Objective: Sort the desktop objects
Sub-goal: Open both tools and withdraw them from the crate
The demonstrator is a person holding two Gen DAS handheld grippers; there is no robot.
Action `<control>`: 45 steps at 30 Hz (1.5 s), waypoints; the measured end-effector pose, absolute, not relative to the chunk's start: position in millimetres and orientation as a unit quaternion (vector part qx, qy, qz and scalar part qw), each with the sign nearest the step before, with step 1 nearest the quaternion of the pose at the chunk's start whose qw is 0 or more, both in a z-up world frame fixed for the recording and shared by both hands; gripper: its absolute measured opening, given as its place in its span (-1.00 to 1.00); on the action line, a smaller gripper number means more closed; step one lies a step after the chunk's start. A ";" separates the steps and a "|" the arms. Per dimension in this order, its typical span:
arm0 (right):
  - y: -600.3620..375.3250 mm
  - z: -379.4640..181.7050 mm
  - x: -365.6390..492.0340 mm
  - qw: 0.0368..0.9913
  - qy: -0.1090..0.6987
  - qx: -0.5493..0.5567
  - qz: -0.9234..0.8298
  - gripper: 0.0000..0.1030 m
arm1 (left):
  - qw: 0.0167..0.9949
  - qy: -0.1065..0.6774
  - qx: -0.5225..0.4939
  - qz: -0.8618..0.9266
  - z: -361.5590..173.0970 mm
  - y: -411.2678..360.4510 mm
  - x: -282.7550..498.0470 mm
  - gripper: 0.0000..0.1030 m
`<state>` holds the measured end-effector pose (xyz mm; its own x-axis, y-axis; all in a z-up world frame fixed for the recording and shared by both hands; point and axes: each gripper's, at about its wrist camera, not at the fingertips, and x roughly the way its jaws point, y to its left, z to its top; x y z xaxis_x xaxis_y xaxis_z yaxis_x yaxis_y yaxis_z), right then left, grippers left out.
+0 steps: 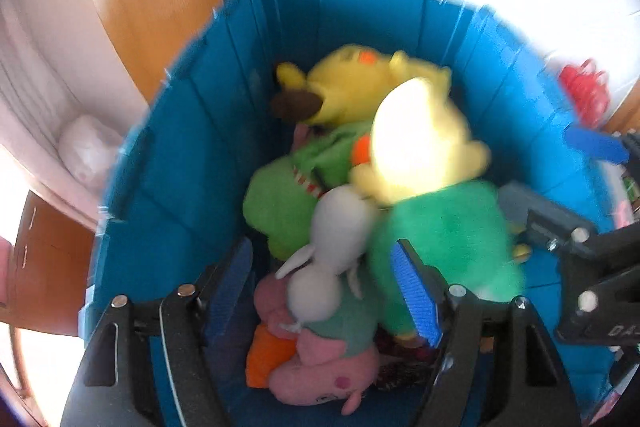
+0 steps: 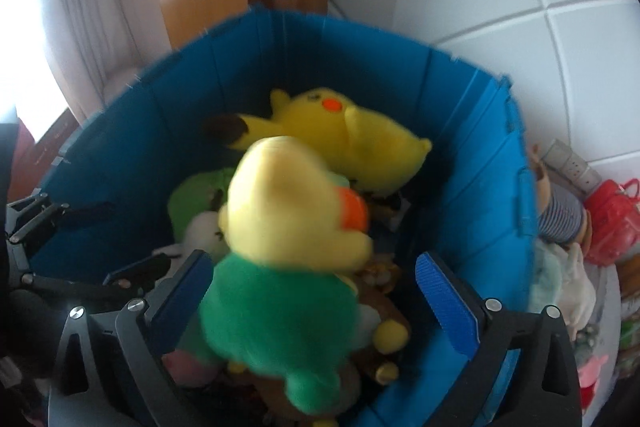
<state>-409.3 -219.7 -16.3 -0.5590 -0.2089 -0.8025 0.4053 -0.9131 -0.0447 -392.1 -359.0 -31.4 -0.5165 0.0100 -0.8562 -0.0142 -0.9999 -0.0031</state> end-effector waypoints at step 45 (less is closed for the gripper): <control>159.3 -16.7 -152.8 0.066 0.055 0.350 -0.933 0.99 | 0.040 -0.019 -0.395 0.918 -16.8 -30.8 -151.4 1.00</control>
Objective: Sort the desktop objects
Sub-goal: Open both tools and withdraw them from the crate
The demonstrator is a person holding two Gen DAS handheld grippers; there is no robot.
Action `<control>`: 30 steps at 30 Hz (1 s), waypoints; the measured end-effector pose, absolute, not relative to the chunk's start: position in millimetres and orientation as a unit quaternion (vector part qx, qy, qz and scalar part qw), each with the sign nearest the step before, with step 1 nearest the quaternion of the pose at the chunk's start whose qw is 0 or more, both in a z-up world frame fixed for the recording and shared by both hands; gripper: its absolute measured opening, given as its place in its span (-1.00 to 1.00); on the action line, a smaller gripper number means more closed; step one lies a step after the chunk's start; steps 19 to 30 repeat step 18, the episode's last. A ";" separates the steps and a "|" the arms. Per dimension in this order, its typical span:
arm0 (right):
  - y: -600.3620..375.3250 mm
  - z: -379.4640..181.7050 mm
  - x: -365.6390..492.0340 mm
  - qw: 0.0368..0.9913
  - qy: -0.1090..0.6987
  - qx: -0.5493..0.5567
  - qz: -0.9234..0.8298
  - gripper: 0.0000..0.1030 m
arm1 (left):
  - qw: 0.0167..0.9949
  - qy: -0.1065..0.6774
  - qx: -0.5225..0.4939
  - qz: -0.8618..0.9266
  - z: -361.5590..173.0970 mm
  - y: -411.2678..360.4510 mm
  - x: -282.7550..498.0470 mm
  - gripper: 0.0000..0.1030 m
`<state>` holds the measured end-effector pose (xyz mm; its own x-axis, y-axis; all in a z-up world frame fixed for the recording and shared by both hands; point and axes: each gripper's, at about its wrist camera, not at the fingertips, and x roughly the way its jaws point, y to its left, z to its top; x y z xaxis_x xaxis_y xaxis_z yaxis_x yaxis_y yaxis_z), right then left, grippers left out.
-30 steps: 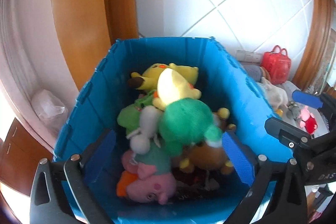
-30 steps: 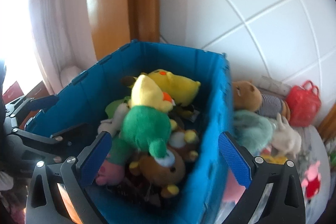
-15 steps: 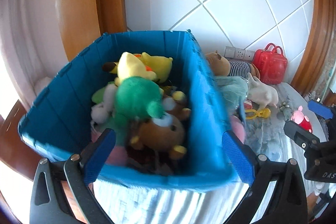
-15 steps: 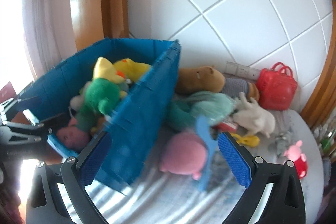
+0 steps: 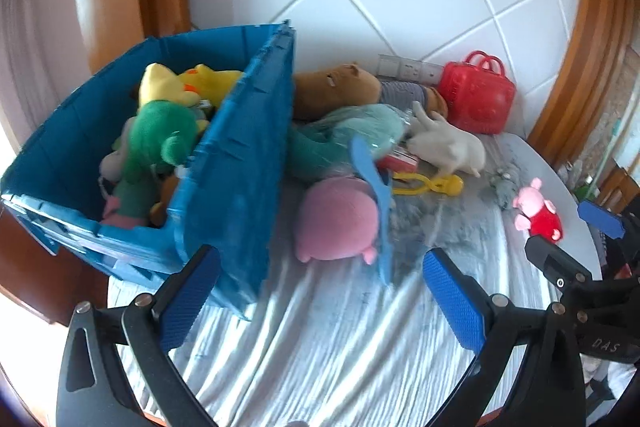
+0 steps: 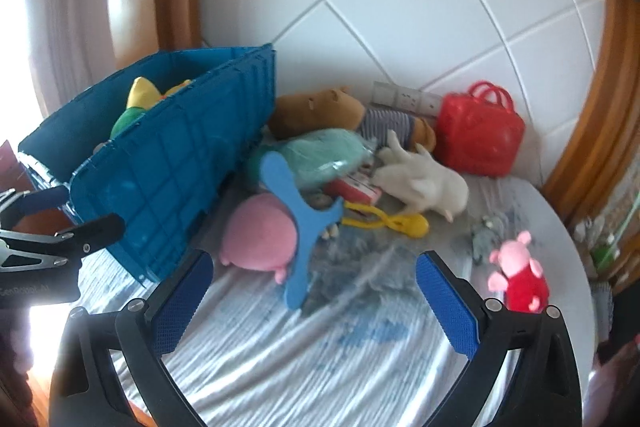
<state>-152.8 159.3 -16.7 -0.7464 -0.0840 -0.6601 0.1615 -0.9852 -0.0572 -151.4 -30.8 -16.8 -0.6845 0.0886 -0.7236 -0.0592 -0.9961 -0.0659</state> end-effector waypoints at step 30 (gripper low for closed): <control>202.5 -29.5 -124.5 0.012 0.015 0.355 -0.935 0.99 | 0.063 0.016 -0.376 0.924 -24.7 4.1 -136.3 1.00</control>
